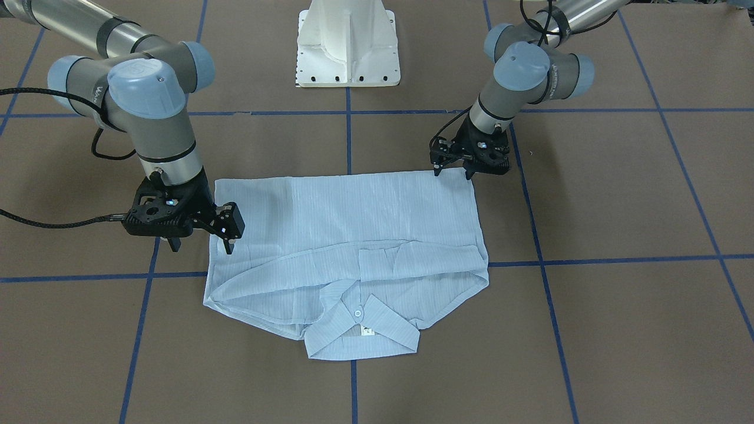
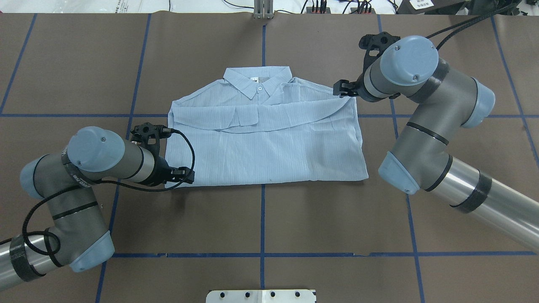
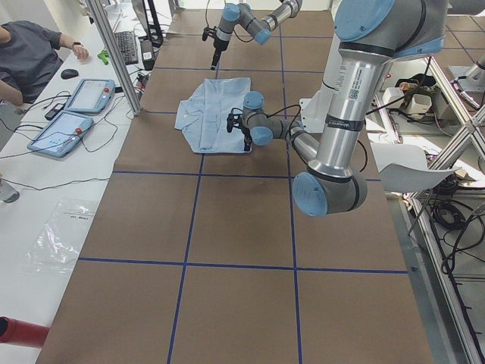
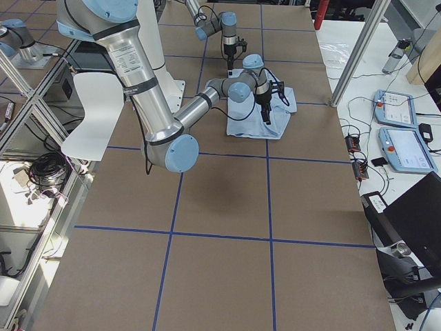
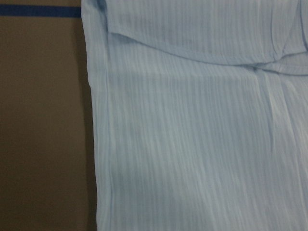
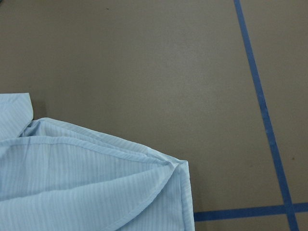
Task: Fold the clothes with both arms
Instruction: 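Lower the left gripper to the folded shirt's side edge nearest it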
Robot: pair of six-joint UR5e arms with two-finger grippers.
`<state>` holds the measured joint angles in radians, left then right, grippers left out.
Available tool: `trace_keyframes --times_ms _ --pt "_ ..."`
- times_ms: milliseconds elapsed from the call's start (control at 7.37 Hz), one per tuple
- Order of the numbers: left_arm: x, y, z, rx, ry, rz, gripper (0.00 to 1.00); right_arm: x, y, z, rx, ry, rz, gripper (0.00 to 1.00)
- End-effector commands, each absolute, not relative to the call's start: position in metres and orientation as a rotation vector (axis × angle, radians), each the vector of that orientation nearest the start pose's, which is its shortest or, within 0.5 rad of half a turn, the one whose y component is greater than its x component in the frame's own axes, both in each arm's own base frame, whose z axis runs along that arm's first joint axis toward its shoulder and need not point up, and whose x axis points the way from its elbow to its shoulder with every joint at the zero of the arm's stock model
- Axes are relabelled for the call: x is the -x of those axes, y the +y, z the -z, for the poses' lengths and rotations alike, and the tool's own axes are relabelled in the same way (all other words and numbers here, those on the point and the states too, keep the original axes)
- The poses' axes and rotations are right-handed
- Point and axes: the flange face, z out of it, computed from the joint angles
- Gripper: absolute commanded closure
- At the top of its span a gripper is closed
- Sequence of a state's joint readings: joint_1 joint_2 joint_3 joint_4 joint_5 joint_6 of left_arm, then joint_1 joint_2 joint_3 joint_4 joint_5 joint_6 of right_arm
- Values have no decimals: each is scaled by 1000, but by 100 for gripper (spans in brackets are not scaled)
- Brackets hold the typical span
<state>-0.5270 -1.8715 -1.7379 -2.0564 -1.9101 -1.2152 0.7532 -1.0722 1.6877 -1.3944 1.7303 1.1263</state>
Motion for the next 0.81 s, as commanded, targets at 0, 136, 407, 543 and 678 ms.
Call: trace_keyframes --times_ms 0,136,407,543,678 --pt "-477 -393 -369 -114 977 -2 20 403 -539 -306 -322 -742 -231 0" --pt "-471 -389 -381 -107 962 0 20 403 -539 -306 -321 -743 -234 0" --pt "-471 -390 -380 -109 962 3 58 401 -538 -303 -324 -749 -241 0" --pt "-469 -389 -373 -115 974 1 100 400 -537 -302 -325 -752 -240 0" --pt "-467 -387 -369 -119 982 0 100 401 -537 -303 -326 -750 -241 0"
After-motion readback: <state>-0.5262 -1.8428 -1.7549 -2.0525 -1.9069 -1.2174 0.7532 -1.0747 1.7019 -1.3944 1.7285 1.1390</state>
